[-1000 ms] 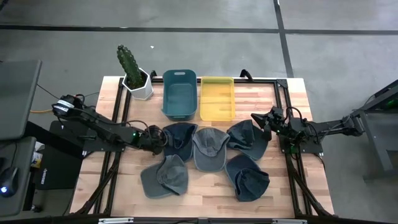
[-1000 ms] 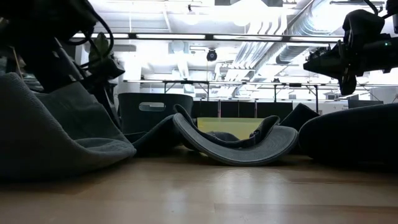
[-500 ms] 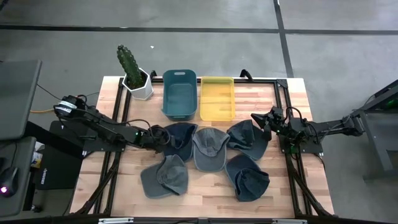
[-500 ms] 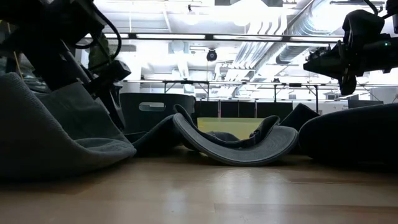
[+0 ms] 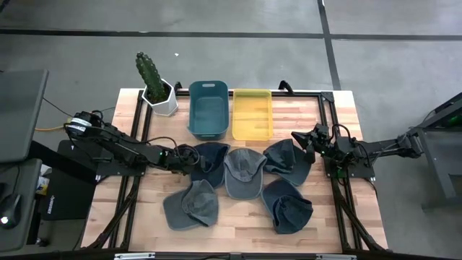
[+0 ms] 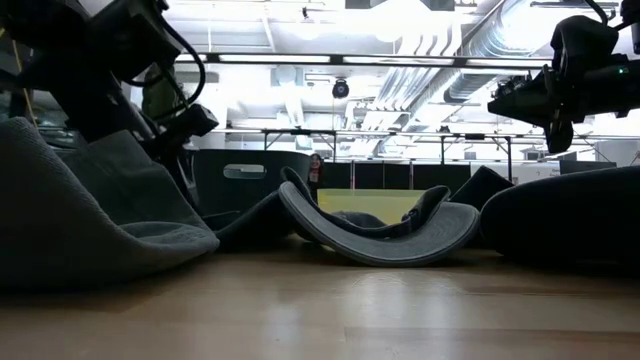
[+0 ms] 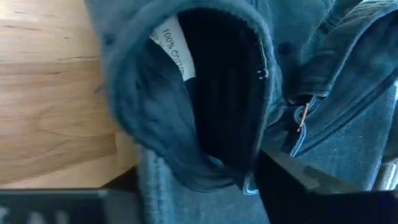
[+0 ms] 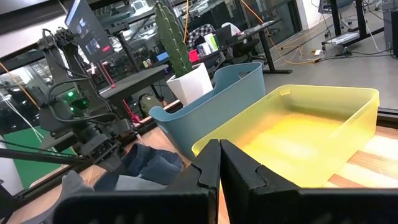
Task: Pick & Place hat
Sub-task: Put the top left blue cap into the blue bin
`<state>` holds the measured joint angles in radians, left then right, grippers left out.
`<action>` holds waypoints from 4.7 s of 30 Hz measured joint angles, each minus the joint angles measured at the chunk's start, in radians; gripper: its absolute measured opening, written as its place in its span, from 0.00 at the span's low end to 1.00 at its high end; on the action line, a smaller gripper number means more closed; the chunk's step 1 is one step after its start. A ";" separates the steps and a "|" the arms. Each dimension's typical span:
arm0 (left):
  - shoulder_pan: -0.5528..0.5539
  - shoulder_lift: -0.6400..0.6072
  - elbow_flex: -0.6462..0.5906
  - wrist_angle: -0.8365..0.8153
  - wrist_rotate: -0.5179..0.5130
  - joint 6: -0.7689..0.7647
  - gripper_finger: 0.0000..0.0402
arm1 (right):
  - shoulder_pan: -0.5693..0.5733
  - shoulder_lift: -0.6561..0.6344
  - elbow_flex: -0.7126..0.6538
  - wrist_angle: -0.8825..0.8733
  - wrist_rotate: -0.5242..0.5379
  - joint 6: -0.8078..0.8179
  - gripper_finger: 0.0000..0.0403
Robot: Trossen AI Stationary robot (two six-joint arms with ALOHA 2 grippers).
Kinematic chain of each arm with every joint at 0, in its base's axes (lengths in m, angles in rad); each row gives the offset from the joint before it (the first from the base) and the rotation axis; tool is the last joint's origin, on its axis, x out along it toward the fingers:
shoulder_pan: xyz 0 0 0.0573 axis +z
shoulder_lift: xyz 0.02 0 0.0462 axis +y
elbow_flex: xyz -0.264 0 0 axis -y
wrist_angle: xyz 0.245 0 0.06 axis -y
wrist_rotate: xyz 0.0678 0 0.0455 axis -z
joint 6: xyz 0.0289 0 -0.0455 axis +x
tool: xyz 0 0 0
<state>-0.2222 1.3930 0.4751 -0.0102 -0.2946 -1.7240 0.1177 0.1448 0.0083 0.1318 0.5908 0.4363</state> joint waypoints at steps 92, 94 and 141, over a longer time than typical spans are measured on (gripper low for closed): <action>0.001 -0.168 0.771 -0.757 -0.419 0.570 0.00 | 0.000 0.000 0.000 0.000 0.000 0.000 0.01; 0.020 -0.168 0.771 -0.795 -0.474 0.568 0.00 | 0.000 0.000 0.000 0.000 0.000 0.000 0.01; 0.740 0.018 0.577 -0.508 0.191 0.847 0.00 | 0.000 0.000 0.000 0.000 0.000 0.000 0.01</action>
<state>0.5178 1.4113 1.0524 -0.5186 -0.1036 -0.8771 0.1177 0.1444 0.0085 0.1322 0.5907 0.4366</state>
